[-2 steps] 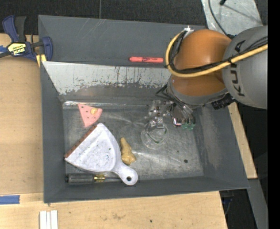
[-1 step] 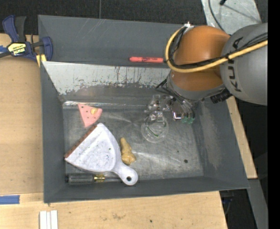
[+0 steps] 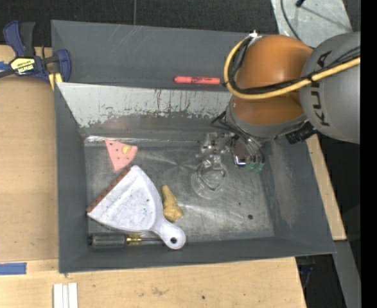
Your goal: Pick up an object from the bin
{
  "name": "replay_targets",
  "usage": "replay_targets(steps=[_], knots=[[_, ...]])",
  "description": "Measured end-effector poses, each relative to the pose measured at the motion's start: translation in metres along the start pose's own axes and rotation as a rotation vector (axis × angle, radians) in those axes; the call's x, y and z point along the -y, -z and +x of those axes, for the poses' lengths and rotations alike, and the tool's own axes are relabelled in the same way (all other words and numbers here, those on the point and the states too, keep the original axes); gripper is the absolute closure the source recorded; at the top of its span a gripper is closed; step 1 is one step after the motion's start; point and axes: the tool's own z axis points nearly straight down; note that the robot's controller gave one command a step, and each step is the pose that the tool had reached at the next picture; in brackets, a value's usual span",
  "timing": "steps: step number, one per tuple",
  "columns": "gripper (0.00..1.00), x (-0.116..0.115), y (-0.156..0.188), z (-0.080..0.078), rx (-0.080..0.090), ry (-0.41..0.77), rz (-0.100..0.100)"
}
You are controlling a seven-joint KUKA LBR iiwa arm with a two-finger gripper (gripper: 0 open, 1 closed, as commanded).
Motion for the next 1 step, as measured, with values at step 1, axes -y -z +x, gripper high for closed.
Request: replay_targets(steps=[1], knots=[[1.0, 0.0196, 0.0347, 0.0135, 0.017, 0.015, -0.001]])
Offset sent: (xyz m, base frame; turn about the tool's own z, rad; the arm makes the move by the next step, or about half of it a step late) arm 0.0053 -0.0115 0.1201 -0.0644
